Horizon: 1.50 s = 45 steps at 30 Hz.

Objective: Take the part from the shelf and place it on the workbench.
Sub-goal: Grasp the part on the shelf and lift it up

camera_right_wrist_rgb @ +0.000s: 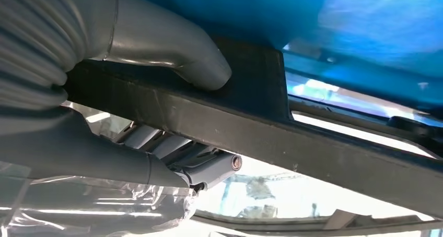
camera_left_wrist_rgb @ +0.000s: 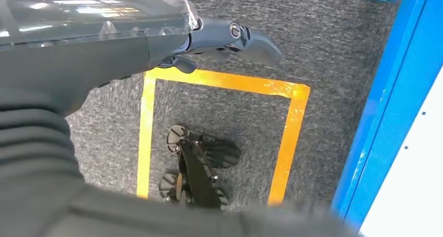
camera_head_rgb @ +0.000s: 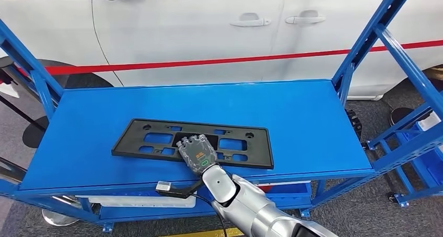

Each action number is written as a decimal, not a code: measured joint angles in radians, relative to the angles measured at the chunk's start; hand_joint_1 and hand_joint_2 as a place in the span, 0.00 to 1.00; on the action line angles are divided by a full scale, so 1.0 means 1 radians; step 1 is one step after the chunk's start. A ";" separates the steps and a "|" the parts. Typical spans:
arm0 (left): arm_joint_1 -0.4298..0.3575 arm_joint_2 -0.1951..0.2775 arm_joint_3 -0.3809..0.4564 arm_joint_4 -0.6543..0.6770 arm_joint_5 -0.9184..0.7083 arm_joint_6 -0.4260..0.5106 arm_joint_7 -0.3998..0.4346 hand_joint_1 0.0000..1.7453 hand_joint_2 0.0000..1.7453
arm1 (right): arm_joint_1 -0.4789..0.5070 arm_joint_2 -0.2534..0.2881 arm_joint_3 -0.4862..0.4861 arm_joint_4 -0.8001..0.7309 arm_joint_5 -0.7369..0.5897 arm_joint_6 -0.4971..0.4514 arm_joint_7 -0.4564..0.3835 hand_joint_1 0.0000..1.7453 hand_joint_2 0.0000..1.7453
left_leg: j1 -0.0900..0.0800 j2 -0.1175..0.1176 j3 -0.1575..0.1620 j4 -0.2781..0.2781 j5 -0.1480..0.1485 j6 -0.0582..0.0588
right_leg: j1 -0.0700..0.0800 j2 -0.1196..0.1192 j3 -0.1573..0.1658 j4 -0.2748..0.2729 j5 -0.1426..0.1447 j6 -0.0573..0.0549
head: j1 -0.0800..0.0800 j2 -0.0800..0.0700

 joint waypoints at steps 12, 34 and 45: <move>0.001 0.002 0.011 0.000 0.070 -0.105 -0.046 0.00 1.00 | 0.023 -0.039 -0.178 -0.229 -0.520 -0.031 -0.494 0.96 1.00 | -0.001 0.001 0.012 -0.002 -0.008 -0.031 | 0.009 0.003 0.062 -0.133 0.080 -0.027 | -0.001 0.000; -0.004 0.005 0.031 0.000 0.065 -0.065 -0.068 0.00 1.00 | 0.376 -0.248 -0.367 -1.265 -1.984 1.012 -0.804 0.96 1.00 | -0.001 0.002 0.009 -0.005 -0.001 0.005 | -0.007 -0.003 -0.054 0.145 -0.064 0.012 | 0.000 0.000; -0.005 0.009 0.030 0.000 0.047 -0.047 -0.044 0.00 1.00 | 0.423 -0.284 -0.326 -1.263 -1.815 0.952 -0.883 0.96 1.00 | -0.001 0.000 -0.034 0.065 -0.053 -0.040 | -0.008 -0.006 0.063 -0.134 0.081 -0.034 | -0.001 0.000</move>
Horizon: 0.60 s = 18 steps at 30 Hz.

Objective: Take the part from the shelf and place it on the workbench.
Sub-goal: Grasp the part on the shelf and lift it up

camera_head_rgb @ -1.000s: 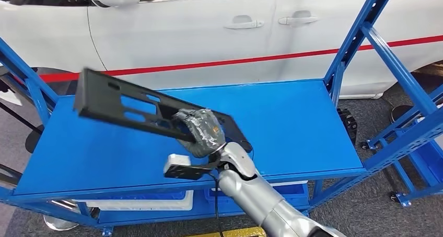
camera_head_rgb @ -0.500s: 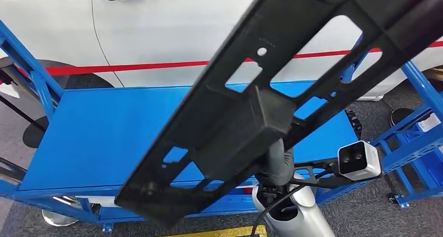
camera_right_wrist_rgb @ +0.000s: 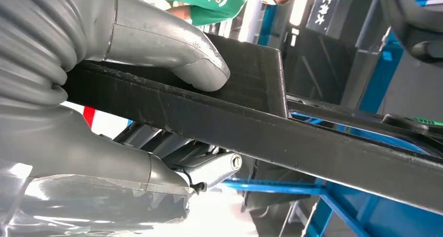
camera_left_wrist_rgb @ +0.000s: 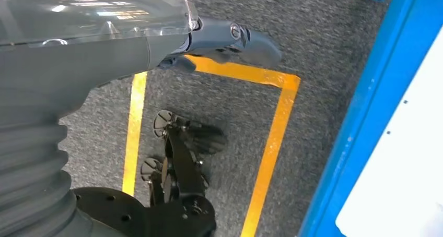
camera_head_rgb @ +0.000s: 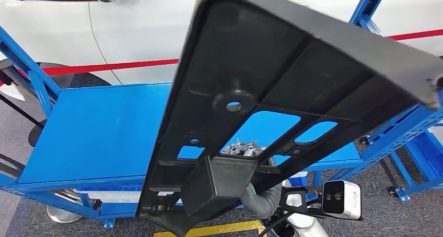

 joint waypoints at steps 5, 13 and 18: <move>0.001 0.007 -0.001 0.000 -0.006 -0.005 0.001 0.00 1.00 | 0.015 -0.007 0.005 0.000 0.032 -0.025 0.000 0.96 1.00 | 0.000 0.000 -0.028 0.185 -0.119 -0.004 | 0.008 -0.003 -0.049 0.007 0.033 -0.008 | -0.001 0.000; -0.001 0.010 -0.006 0.000 -0.027 -0.006 0.063 0.00 1.00 | 0.036 -0.030 0.012 -0.029 0.061 -0.023 -0.001 0.96 1.00 | -0.012 0.000 0.136 -0.084 -0.018 0.034 | 0.008 -0.002 -0.083 0.016 0.076 0.030 | 0.001 0.000; 0.004 0.008 -0.006 0.000 -0.026 0.039 0.199 0.00 1.00 | 0.067 -0.059 0.011 -0.050 0.093 -0.041 -0.001 0.96 1.00 | -0.008 0.010 0.083 -0.087 0.034 0.057 | 0.000 0.001 -0.146 0.233 -0.115 0.051 | 0.003 0.000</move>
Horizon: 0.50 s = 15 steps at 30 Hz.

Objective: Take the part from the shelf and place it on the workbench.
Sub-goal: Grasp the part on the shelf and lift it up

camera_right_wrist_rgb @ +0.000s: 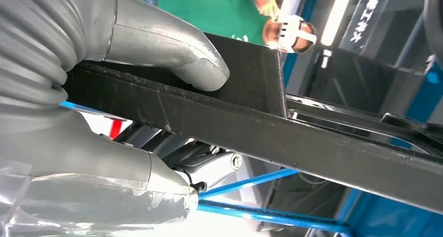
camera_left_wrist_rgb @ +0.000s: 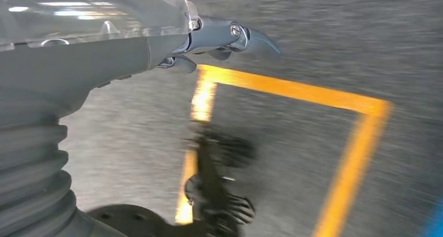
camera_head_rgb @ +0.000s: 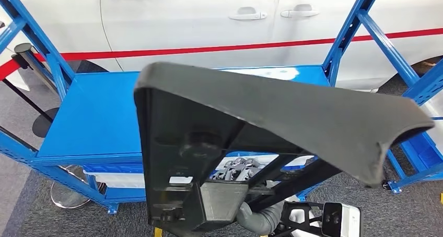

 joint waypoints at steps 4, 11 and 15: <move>0.002 -0.002 0.004 0.000 0.004 0.047 0.080 0.00 1.00 | 0.022 -0.021 -0.004 -0.007 0.013 -0.015 0.000 0.96 1.00 | 0.000 0.002 -0.057 0.016 0.031 -0.008 | -0.009 0.000 0.094 -0.027 0.043 0.006 | 0.000 0.000; 0.003 -0.011 0.028 -0.002 0.036 0.114 0.130 0.00 1.00 | 0.038 -0.053 -0.026 -0.025 0.027 -0.020 -0.002 0.96 1.00 | 0.000 -0.002 -0.090 0.021 0.065 -0.049 | 0.002 -0.001 0.215 -0.239 0.065 -0.032 | 0.002 0.000; 0.007 -0.018 0.039 -0.004 0.049 0.120 0.115 0.00 1.00 | 0.042 -0.067 -0.036 -0.027 0.027 -0.020 -0.001 0.96 1.00 | 0.003 -0.003 -0.151 0.189 -0.099 -0.055 | 0.002 -0.004 0.158 -0.246 0.113 -0.056 | 0.001 0.000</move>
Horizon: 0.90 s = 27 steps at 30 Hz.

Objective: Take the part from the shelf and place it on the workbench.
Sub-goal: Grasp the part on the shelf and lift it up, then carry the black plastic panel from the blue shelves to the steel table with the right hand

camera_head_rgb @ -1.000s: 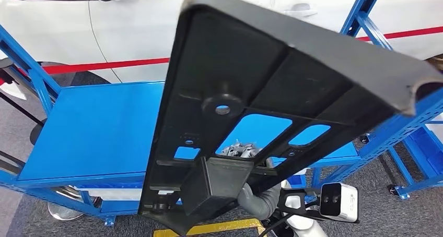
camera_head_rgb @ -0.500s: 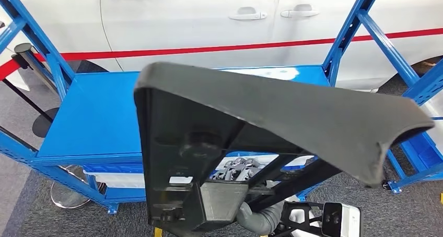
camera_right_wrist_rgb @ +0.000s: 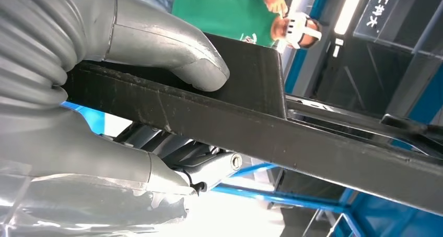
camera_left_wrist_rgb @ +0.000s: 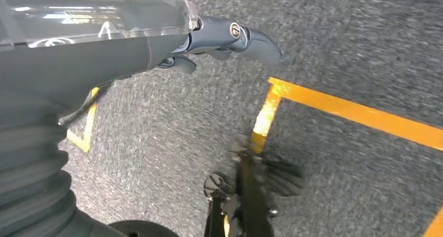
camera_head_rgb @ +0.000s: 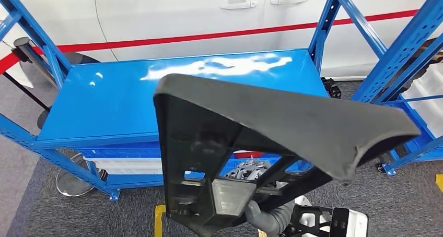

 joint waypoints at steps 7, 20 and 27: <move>-0.010 -0.001 0.018 -0.010 0.027 -0.003 -0.052 0.00 1.00 | -0.003 -0.018 -0.013 0.001 -0.007 0.005 0.003 0.96 1.00 | -0.013 0.000 0.217 -0.136 0.036 0.026 | 0.014 -0.003 -0.087 0.018 0.069 0.009 | 0.000 0.000; -0.009 -0.020 0.024 -0.014 0.025 -0.020 -0.067 0.00 1.00 | -0.004 -0.021 -0.010 0.005 -0.002 0.010 0.004 0.96 1.00 | -0.013 0.007 0.106 -0.188 0.131 0.052 | -0.006 0.002 -0.051 0.221 -0.037 0.057 | 0.003 0.000; -0.006 -0.020 0.024 -0.016 0.004 -0.048 -0.073 0.00 1.00 | 0.009 -0.020 -0.011 0.000 0.029 -0.001 0.002 0.96 1.00 | -0.010 0.003 0.061 -0.159 0.147 0.013 | 0.004 0.001 0.068 0.000 -0.051 0.011 | 0.003 0.000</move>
